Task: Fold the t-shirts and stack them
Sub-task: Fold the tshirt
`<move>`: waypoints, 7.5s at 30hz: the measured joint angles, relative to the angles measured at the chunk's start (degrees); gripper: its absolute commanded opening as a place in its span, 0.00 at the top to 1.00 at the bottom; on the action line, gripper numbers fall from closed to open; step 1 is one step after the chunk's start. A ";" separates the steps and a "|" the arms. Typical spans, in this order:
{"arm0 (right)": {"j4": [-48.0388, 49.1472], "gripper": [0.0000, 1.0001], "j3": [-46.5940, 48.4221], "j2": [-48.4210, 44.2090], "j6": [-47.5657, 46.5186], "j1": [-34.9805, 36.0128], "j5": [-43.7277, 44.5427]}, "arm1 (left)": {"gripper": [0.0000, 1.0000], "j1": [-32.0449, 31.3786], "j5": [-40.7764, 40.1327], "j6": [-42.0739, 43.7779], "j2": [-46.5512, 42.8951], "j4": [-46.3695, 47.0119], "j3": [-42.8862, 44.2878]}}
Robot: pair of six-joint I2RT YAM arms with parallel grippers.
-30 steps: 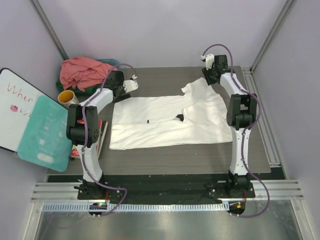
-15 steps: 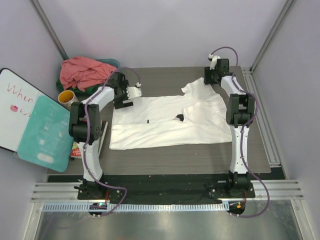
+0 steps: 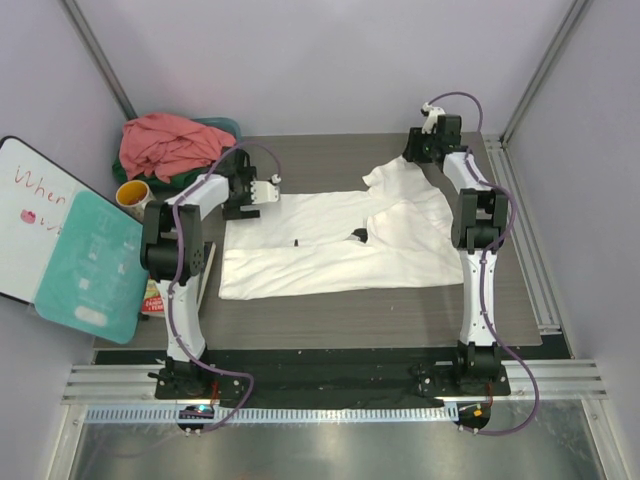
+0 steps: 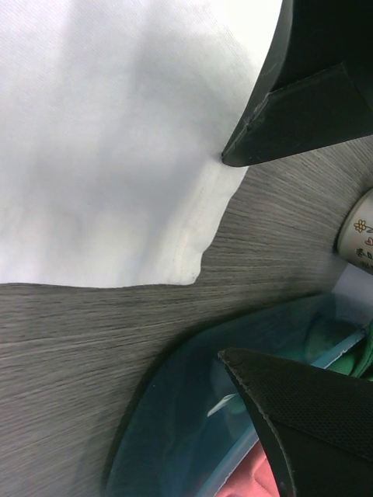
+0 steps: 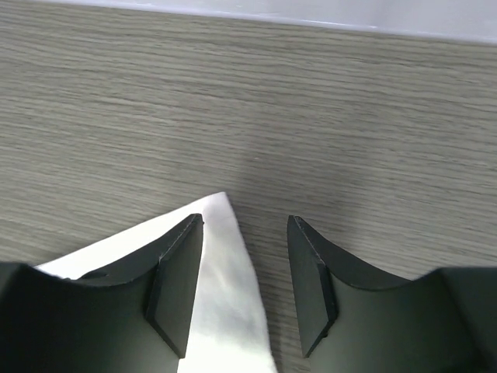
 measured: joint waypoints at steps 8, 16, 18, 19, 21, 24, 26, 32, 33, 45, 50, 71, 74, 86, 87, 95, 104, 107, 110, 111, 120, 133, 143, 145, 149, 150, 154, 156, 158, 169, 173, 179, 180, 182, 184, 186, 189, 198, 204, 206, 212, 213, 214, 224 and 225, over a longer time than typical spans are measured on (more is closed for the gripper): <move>0.11 0.51 -0.07 0.00 0.72 0.50 -1.57 | 0.00 0.57 -0.96 1.09 1.27 0.07 1.70; 0.74 0.68 -1.46 0.00 0.68 0.61 -1.55 | 0.00 0.57 -0.98 1.16 1.92 -0.52 2.73; 1.07 0.76 -1.73 0.00 0.63 0.61 -1.44 | 0.00 0.59 -0.96 0.35 2.12 -0.76 3.08; 1.18 0.85 -1.79 0.00 0.50 0.61 -1.40 | 0.00 0.63 -0.83 -0.26 2.27 -0.92 3.45; 1.38 0.94 -2.03 -0.02 0.24 0.55 -1.18 | 0.00 0.79 -0.50 -2.84 2.80 -1.46 4.55; 1.81 0.99 -2.60 -0.15 0.13 0.61 -0.87 | 0.00 1.25 -0.11 -8.22 4.24 -3.34 7.48; 1.97 0.99 -3.21 -0.59 -0.02 0.83 -0.33 | 0.00 1.81 -0.09 -12.17 5.16 -4.79 9.35; 1.51 0.99 -5.16 -2.03 -1.40 2.34 0.85 | 0.00 3.80 2.21 -18.88 6.16 -7.50 11.69; 1.36 0.99 -5.35 -2.25 -1.64 2.60 1.03 | 0.00 3.80 2.36 -19.12 6.16 -7.50 11.67; -0.39 0.99 -6.69 -3.65 -4.15 3.96 2.36 | 0.01 5.99 7.65 -17.00 -1.07 -6.40 5.84; -0.46 0.99 -7.04 -3.89 -4.61 4.02 2.60 | 0.09 5.14 9.25 -10.27 -3.39 -5.92 4.15; -1.01 0.99 -7.21 -4.26 -5.64 4.07 3.21 | 0.29 3.43 15.98 10.16 6.58 -13.44 14.03; -0.92 0.99 -7.52 -4.42 -5.66 4.07 3.28 | 0.29 3.43 15.91 10.69 8.79 -13.99 16.17; -1.03 0.99 -7.76 -4.63 -6.03 4.11 3.80 | 0.32 3.61 17.22 6.40 11.45 -21.35 27.10; -1.03 0.99 -7.76 -4.63 -6.05 4.13 3.85 | 0.31 3.56 17.20 3.43 11.41 -21.49 27.74; -0.98 0.99 -7.76 -4.63 -6.64 4.15 4.22 | 0.10 1.97 13.88 -30.16 8.04 -18.97 25.14; -0.98 0.99 -7.72 -4.63 -6.67 4.42 4.52 | 0.19 1.46 6.08 -60.83 6.47 -15.61 24.55; -0.98 0.99 -7.72 -4.63 -6.75 4.44 4.66 | 0.20 1.55 4.46 -66.71 6.47 -14.75 23.52; -0.98 0.99 -7.72 -4.63 -6.91 4.48 4.68 | 0.20 1.57 3.50 -72.41 6.47 -14.80 23.15; -0.98 0.99 -7.72 -4.63 -6.93 4.48 4.68 | 0.20 1.57 3.10 -73.75 6.49 -14.80 23.12; -0.98 0.99 -7.72 -4.63 -6.93 4.48 4.68 | 0.21 1.66 -1.42 -81.33 8.74 -13.46 22.93; -0.96 0.99 -7.72 -4.63 -7.06 4.48 4.68 | 0.25 1.79 -4.31 -84.37 14.36 -13.22 24.76; -0.96 0.99 -7.72 -4.63 -7.13 4.50 4.70 | 0.27 2.01 -3.56 -85.35 14.40 -13.25 24.87; -0.96 0.99 -7.72 -4.63 -7.26 4.52 4.74 | 0.27 2.12 -3.17 -85.59 14.40 -13.22 24.87; -0.96 0.99 -7.72 -4.63 -7.37 4.57 4.87 | 0.28 2.38 -1.81 -85.81 14.03 -12.13 24.26; -0.98 0.99 -7.72 -4.63 -7.41 4.59 4.92 | 0.28 2.45 -1.57 -85.83 13.81 -11.67 23.82; -0.96 0.99 -7.72 -4.63 -7.54 4.63 4.96 | 0.28 2.54 -1.20 -85.79 13.53 -10.82 23.23; -0.96 0.99 -7.72 -4.63 -7.56 4.63 4.98 | 0.29 2.54 -1.25 -85.77 13.53 -10.45 23.12; -0.96 0.99 -7.72 -4.63 -7.61 4.63 4.98 | 0.29 2.54 -1.29 -85.74 13.53 -9.97 22.95; -0.96 0.99 -7.72 -4.63 -7.98 4.66 4.98 | 0.35 2.54 -2.62 -84.91 13.66 -9.60 22.95; -0.96 0.99 -7.72 -4.63 -8.13 4.70 4.98 | 0.39 2.51 -3.21 -84.02 14.12 -9.68 23.47; -0.96 0.99 -7.72 -4.66 -8.44 4.76 5.09 | 0.51 2.58 -3.39 -83.19 14.43 -9.44 23.91; -0.98 0.99 -7.72 -4.66 -8.48 4.76 5.09 | 0.53 2.58 -3.37 -82.88 14.47 -9.22 23.91; -0.96 0.99 -7.72 -4.66 -8.59 4.76 5.09 | 0.55 2.51 -3.17 -82.18 14.51 -8.85 23.91; -0.96 0.99 -7.72 -4.66 -8.61 4.79 5.09 | 0.56 2.47 -3.06 -81.81 14.56 -8.57 23.91; -0.96 0.99 -7.72 -4.66 -8.61 4.79 5.11 | 0.63 2.47 -2.80 -81.20 14.60 -8.39 23.91; -0.98 0.99 -7.72 -4.66 -8.63 4.79 5.11 | 0.85 2.47 -2.71 -80.54 14.67 -7.78 23.89; -1.55 0.99 -8.22 -5.22 -8.85 4.81 5.14 | 1.00 2.45 -3.21 -78.62 15.12 -4.15 23.43; -2.40 0.99 -9.62 -6.38 -9.88 4.90 5.16 | 1.00 2.40 -3.13 -77.53 14.32 -2.38 21.92; -2.91 0.99 -10.21 -7.02 -10.43 4.94 5.14 | 1.00 2.43 -2.99 -77.05 13.64 -1.99 20.94; -4.85 0.99 -12.90 -10.82 -13.62 5.01 5.11 | 1.00 3.08 -2.43 -74.66 8.55 -1.46 16.24; -5.05 0.99 -13.60 -11.91 -14.43 5.01 5.11 | 1.00 3.21 -2.19 -74.20 7.06 -1.29 15.26; -5.35 0.99 -14.23 -13.07 -15.04 5.01 5.11 | 1.00 3.32 -2.01 -73.68 5.46 -1.09 14.08; -5.90 0.99 -19.80 -24.90 -18.97 5.01 3.41 | 1.00 3.41 1.73 -69.48 -5.14 0.52 7.65; -6.19 0.99 -20.28 -25.83 -19.32 5.01 2.99 | 1.00 3.41 2.62 -68.81 -5.57 0.48 7.21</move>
